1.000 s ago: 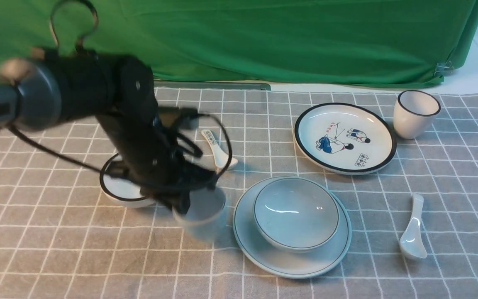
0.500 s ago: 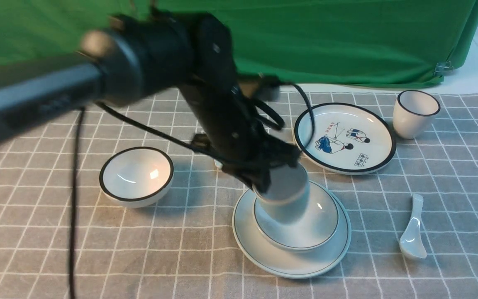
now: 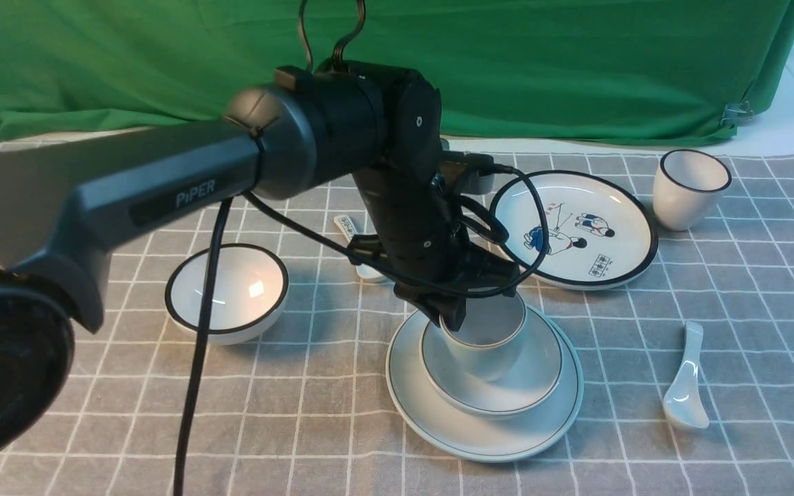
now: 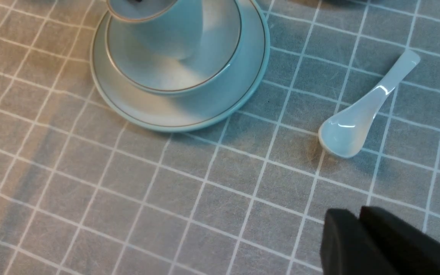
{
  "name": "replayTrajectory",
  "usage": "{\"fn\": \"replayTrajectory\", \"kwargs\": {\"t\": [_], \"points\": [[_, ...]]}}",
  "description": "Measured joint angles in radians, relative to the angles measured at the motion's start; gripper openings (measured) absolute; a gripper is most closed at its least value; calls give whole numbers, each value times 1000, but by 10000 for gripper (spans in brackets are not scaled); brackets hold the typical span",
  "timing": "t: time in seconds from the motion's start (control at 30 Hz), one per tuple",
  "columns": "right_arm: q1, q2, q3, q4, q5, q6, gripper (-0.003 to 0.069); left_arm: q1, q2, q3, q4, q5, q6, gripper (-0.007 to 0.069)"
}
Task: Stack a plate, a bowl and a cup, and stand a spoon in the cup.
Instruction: Use the left arm to put the blue teacup into the blue rice bowl in the middle, then use the right arm to grab a blue soup spoon
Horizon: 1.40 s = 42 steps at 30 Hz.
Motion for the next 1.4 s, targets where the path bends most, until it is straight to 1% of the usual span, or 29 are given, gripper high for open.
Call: {"fn": "replayTrajectory", "kwargs": {"t": [0.3, 0.37, 0.43, 0.57, 0.63, 0.7, 0.73, 0.77, 0.8, 0.83, 0.87, 0.9, 0.93, 1.0, 1.03, 1.1, 1.2, 1.3, 1.33, 1.37, 1.4], "points": [[0, 0, 0, 0, 0, 0, 90, -1, 18, -14, -22, 6, 8, 147], [0, 0, -1, -1, 0, 0, 90, -1, 20, -36, -22, 23, 8, 181], [0, 4, -7, -8, 3, 0, 90, -1, 22, -70, -14, 56, 8, 233], [0, 41, -46, -78, 50, 36, 90, -1, 22, -151, 1, 114, 8, 351], [-6, 78, -85, -161, 95, 74, 90, -1, 22, -197, 4, 148, 8, 409], [-26, 114, -123, -218, 144, 100, 86, -1, 20, -227, 6, 168, 10, 449], [-30, 120, -128, -224, 150, 101, 83, -1, 19, -234, 7, 171, 10, 459], [-73, 169, -171, -253, 186, 108, 65, -1, 8, -251, 14, 176, 17, 470], [-79, 176, -184, -254, 195, 108, 62, -1, 2, -252, 17, 176, 17, 468], [-137, 233, -234, -248, 219, 93, 33, -1, -26, -254, 28, 181, 22, 430], [-185, 280, -266, -224, 227, 63, 20, -1, -63, -252, 30, 185, 36, 337], [-193, 289, -272, -219, 227, 58, 20, -1, -81, -252, 31, 185, 41, 306], [-266, 359, -304, -159, 231, 28, 17, -1, -134, -238, 35, 185, 61, 171], [-317, 432, -325, -105, 228, 0, 18, -2, -214, -205, 54, 185, 76, 71], [-346, 478, -332, -67, 221, -11, 25, -2, -253, -173, 69, 185, 76, 47], [-383, 568, -337, -12, 195, -29, 61, -2, -354, -91, 109, 185, 67, 19], [-396, 696, -344, 31, 123, -43, 209, -2, -506, 104, 154, 135, 44, 6], [-392, 821, -366, 60, 46, -45, 398, -2, -653, 326, 166, 19, 17, 6], [-392, 821, -369, 60, 46, -45, 407, -2, -663, 340, 167, 10, 15, 6], [-380, 896, -395, 63, 21, -46, 475, -2, -737, 451, 168, -58, -4, 6], [-374, 921, -406, 63, 17, -47, 484, -2, -772, 515, 170, -100, -15, 6]]}}
